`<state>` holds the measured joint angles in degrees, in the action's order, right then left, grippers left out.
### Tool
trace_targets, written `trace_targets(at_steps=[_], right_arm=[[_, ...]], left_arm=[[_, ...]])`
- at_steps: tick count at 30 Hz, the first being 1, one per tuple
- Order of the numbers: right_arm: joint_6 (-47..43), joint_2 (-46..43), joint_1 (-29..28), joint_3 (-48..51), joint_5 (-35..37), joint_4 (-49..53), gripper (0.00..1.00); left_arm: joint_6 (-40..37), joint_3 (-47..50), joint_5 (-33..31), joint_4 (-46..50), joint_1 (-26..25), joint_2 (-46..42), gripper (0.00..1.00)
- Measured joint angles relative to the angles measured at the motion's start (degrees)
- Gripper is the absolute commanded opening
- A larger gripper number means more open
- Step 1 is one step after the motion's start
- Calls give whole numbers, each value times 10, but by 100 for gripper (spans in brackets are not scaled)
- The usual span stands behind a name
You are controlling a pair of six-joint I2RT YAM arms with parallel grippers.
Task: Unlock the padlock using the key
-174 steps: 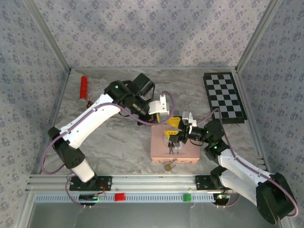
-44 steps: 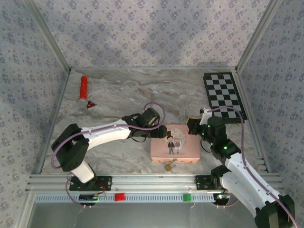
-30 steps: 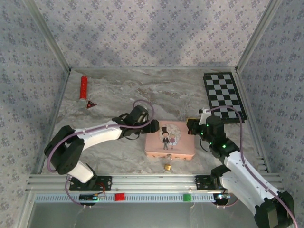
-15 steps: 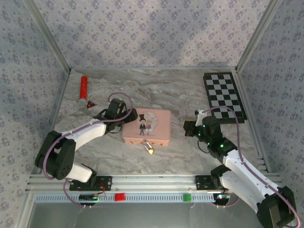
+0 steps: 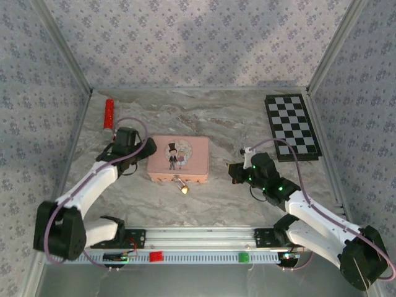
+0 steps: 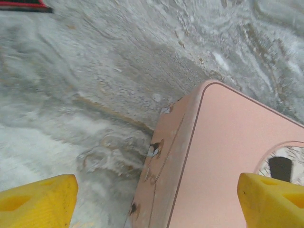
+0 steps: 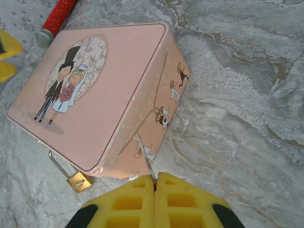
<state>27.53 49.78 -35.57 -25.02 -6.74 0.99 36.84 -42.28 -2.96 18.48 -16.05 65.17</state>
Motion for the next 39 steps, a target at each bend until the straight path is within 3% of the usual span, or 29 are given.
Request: trace_targets(at_steps=[5,9,13,16,24,31,34,39], right_arm=[[-5,9,-10,0,1,-14,0],[-5,26,-22,0,-7,-42,0],[-11,55,-53,-5,-17,-62,0],[-16,78,-82,-10,-23,-81,0],[-29,155,-141,-39,-25,-119,0],[-36,205,-141,-50,-27,-135,0],[-43,216,-124,-54,-32,-146,0],[-45,244,-48,-54,-50,-191,0]], left_arm=[[-1,35,27,61,-42,-152,82],[26,91,45,89,-146,-236,79],[64,142,50,85,-245,-258,77],[72,160,51,74,-278,-238,76],[49,172,97,-63,-269,-117,77],[5,157,158,-135,-192,-13,74],[-2,150,175,-159,-191,27,73],[-6,124,193,-203,-191,97,72]])
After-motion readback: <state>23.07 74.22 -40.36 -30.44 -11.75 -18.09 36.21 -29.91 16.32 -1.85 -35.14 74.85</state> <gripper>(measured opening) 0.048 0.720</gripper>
